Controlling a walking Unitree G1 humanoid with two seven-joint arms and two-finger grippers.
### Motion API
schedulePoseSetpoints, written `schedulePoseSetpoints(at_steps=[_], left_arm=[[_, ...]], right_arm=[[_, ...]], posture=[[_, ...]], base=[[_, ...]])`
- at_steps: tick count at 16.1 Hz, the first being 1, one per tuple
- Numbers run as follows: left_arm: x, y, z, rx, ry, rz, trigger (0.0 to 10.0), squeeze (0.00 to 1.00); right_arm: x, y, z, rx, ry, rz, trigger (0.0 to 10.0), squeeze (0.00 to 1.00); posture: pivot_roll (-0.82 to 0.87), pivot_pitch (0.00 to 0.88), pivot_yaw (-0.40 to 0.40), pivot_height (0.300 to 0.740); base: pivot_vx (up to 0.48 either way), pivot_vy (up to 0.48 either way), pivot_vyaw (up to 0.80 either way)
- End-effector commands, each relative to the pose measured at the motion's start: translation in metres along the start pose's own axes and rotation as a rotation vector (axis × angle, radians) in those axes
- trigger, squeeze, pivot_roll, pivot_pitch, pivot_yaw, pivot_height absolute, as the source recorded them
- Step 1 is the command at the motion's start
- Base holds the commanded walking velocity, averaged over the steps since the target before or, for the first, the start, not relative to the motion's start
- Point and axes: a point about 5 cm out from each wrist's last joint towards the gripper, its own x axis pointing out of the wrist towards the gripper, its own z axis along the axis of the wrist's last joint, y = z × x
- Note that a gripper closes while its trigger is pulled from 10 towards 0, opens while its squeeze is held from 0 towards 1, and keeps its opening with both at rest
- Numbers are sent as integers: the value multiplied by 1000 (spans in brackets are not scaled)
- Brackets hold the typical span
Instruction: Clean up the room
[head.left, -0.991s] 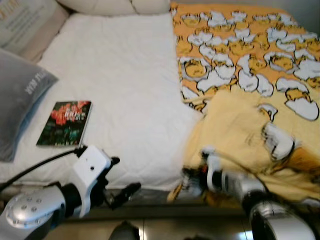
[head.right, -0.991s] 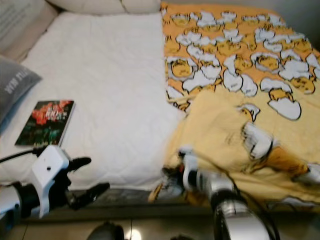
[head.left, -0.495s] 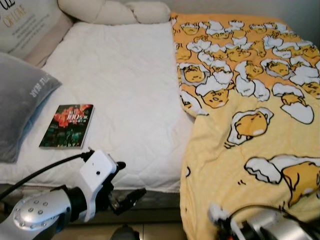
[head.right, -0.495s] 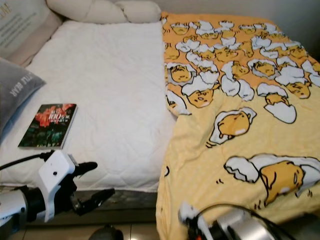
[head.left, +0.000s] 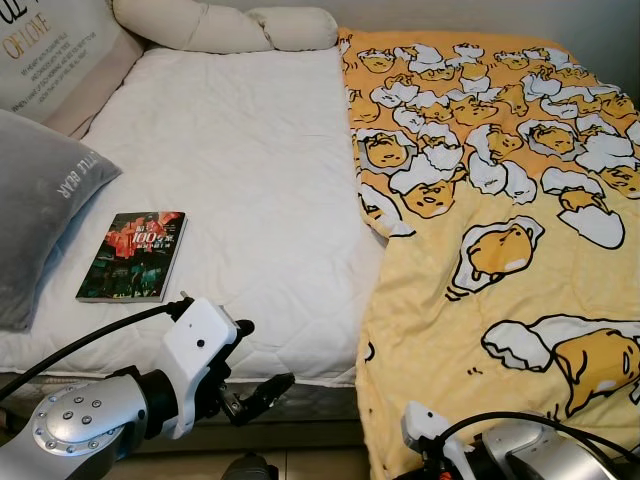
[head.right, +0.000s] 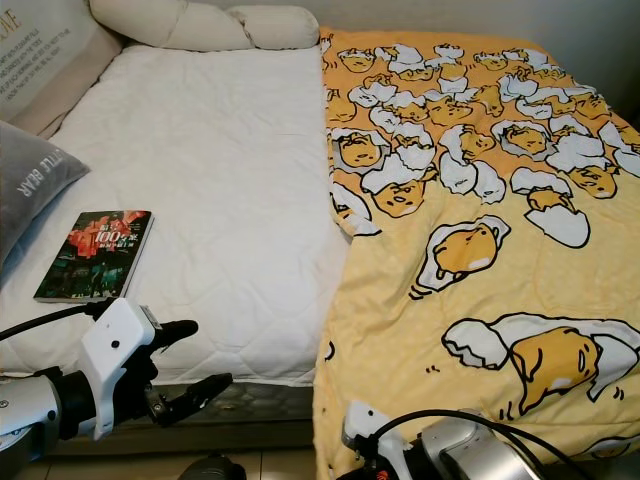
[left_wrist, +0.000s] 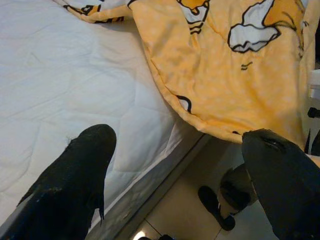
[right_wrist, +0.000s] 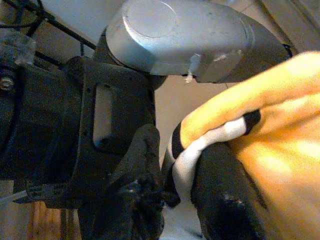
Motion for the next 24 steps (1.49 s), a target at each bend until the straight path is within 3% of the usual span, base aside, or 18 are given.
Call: schedulePoseSetpoints(at_steps=[1, 6, 8, 9, 10, 13, 16, 18, 22, 24], left_arm=[[1, 1, 1, 12, -4, 5, 10000, 0], [4, 3, 3, 19, -12, 1, 10000, 0], [6, 3, 3, 21, -16, -11, 10000, 0], [8, 3, 4, 21, -18, -14, 10000, 0], [9, 2, 3, 19, -20, -19, 10000, 0], [12, 1, 2, 21, -18, -35, 10000, 0], [16, 5, 2, 22, -25, -30, 10000, 0], [21, 11, 2, 4, -58, 21, 10000, 0], [35, 37, -7, -184, -159, 337, 10000, 0], [39, 42, -8, -196, -192, 417, 10000, 0]], right_arm=[[-3, 2, 7, -21, -16, -1, 10000, 1000], [-11, 6, 10, -28, -7, -25, 10000, 1000], [-11, 1, 1, -41, 105, -117, 10000, 1000], [-8, -13, -3, -3, 126, -254, 10000, 0], [-5, -19, -7, 32, 138, -322, 10000, 0], [1, -11, -18, 77, 175, -305, 10000, 0], [-6, -18, -24, 77, 175, -397, 10000, 0], [-15, -28, -13, 63, 76, -515, 10000, 0], [-49, -40, 33, 41, -366, -842, 10000, 0], [-64, -40, 46, 39, -519, -1026, 10000, 0]], posture=[[180, 33, 5, 740], [168, 28, 10, 740], [157, 30, 14, 740], [152, 30, 16, 740], [147, 27, 19, 740], [141, 21, 21, 740], [121, 2, 20, 740], [102, 0, 19, 740], [38, 0, 22, 740], [13, 0, 22, 740]], base=[[0, 0, 0], [0, 0, 0], [0, 0, 0], [0, 0, 0], [0, 0, 0], [0, 0, 0], [0, 0, 0], [0, 0, 0], [0, 0, 0], [0, 0, 0]])
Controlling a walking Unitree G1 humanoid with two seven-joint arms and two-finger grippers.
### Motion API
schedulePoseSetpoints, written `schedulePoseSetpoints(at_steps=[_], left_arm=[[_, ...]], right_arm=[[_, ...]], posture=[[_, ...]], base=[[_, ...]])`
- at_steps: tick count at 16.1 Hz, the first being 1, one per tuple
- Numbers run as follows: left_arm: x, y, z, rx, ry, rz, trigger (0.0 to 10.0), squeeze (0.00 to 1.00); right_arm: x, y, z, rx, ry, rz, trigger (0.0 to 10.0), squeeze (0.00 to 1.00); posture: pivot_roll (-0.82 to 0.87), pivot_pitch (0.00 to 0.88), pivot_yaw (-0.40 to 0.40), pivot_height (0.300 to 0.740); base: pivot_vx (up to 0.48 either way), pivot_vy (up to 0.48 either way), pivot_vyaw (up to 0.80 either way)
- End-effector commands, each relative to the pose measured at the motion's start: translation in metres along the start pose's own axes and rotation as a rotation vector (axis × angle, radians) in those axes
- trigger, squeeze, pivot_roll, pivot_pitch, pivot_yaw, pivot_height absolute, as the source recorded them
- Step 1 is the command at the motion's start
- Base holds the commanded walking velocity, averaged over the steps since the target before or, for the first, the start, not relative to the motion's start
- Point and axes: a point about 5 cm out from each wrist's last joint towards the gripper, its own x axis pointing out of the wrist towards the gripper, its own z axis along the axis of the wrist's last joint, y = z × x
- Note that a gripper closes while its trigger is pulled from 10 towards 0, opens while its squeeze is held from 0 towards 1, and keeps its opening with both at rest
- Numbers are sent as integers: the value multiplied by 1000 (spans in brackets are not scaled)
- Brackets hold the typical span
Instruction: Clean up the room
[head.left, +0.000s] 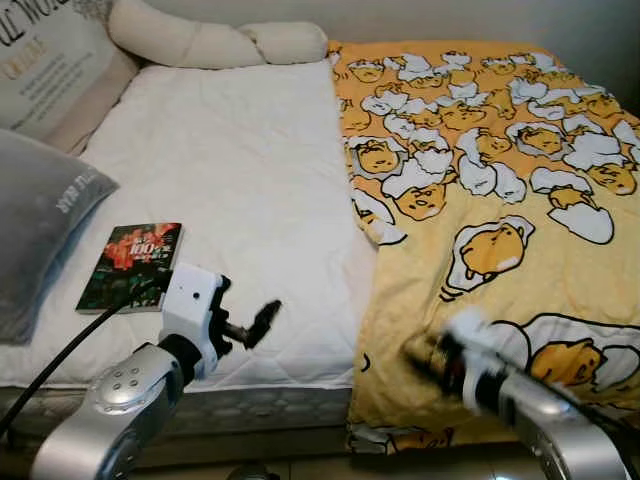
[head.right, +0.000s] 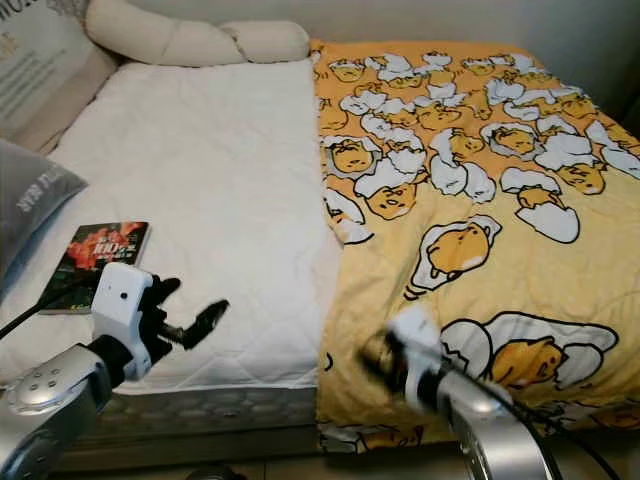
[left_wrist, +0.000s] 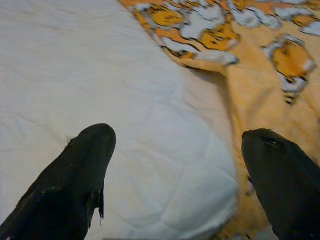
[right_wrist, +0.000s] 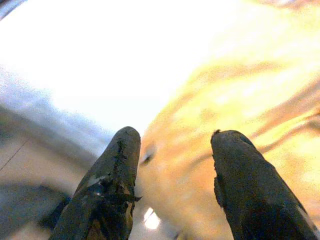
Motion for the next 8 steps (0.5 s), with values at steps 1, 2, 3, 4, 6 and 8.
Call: schedulePoseSetpoints(at_steps=[1, 2, 3, 4, 6, 8], left_arm=[[2, 4, 3, 15, -18, 36, 10000, 0], [8, 4, 3, 11, -35, 72, 10000, 0], [12, 4, 4, 0, -51, 100, 10000, 0], [17, 5, 7, -17, -75, 124, 10000, 0], [25, 7, 9, -13, -101, 155, 10000, 0], [33, 11, 8, 1, -109, 185, 10000, 0]], right_arm=[[-4, -6, 7, 5, -47, -75, 10000, 0], [-5, -8, 18, 49, -131, -164, 10000, 0], [-7, -7, 25, 83, -189, -217, 10000, 0], [-8, -4, 32, 87, -230, -248, 10000, 0], [-7, 0, 37, 91, -262, -294, 10000, 0], [-3, 5, 37, 105, -272, -327, 10000, 0]], posture=[[8, 0, 21, 740], [-5, 0, 22, 740], [-12, 0, 24, 740], [-19, 0, 28, 740], [-26, 0, 31, 740], [-28, 0, 26, 740]], base=[[0, 0, 0], [0, -379, 0], [0, -416, 0], [0, -469, 0], [0, -469, 0], [0, -471, 0]])
